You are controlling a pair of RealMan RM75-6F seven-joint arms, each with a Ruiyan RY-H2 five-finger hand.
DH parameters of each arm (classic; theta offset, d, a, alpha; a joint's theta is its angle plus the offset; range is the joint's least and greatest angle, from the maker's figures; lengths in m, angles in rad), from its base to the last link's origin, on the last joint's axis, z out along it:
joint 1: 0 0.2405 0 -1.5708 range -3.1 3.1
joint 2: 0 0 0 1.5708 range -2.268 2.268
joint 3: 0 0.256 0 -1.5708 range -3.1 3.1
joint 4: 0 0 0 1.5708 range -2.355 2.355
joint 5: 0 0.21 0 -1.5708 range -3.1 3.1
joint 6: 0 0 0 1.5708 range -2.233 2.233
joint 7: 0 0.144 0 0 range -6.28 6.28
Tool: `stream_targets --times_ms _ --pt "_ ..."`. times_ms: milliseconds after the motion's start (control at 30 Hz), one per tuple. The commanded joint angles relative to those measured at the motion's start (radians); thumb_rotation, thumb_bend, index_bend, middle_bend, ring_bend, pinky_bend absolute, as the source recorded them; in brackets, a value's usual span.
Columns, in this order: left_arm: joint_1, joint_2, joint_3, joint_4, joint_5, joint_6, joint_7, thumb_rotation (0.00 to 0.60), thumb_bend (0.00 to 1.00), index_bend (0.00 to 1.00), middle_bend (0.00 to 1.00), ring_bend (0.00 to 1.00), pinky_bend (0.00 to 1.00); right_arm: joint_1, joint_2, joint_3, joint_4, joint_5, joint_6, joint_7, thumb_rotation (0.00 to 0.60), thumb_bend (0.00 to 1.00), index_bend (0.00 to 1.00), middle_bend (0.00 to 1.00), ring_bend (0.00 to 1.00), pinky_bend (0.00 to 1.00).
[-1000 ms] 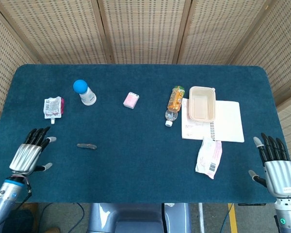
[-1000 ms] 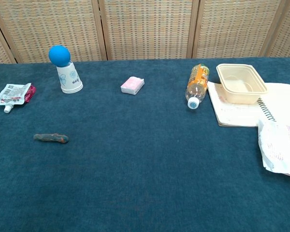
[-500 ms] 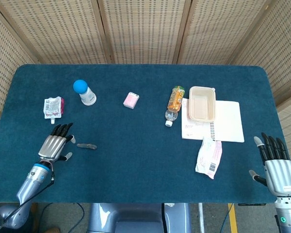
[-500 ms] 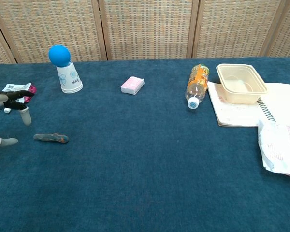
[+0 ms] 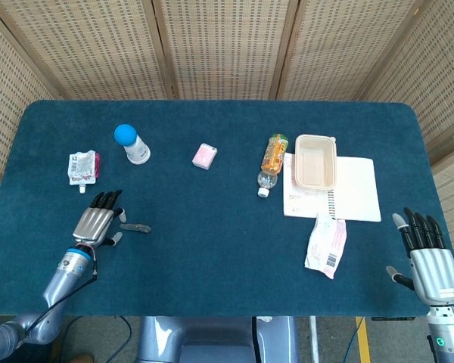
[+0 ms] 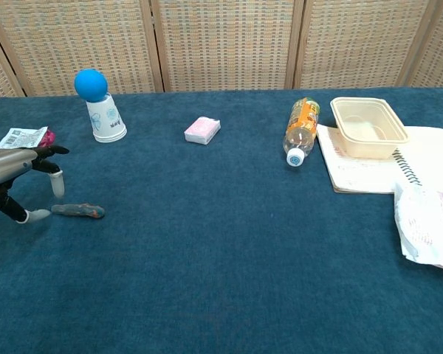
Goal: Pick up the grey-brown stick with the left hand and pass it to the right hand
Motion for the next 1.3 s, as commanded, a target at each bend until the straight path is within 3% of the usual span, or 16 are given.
stream_targets --times_ms 33,400,1300 --pt "-0.010 -0.023 -0.003 0.028 -0.010 -0.011 -0.016 0.600 0.35 0.47 0.00 0.00 0.00 0.002 0.002 -0.003 -0.001 -0.001 -0.005 0.007 0.600 0.00 0.00 0.00 0.00 0.00" --pt "-0.038 -0.083 0.000 0.075 -0.044 -0.033 -0.006 0.600 0.36 0.47 0.00 0.00 0.00 0.003 0.005 -0.002 0.002 0.005 -0.011 0.016 0.600 0.00 0.00 0.00 0.00 0.00" --pt "-0.047 -0.081 0.009 0.065 -0.080 -0.011 0.021 0.600 0.37 0.49 0.00 0.00 0.00 0.004 0.010 -0.003 -0.002 0.015 -0.019 0.020 0.600 0.00 0.00 0.00 0.00 0.00"
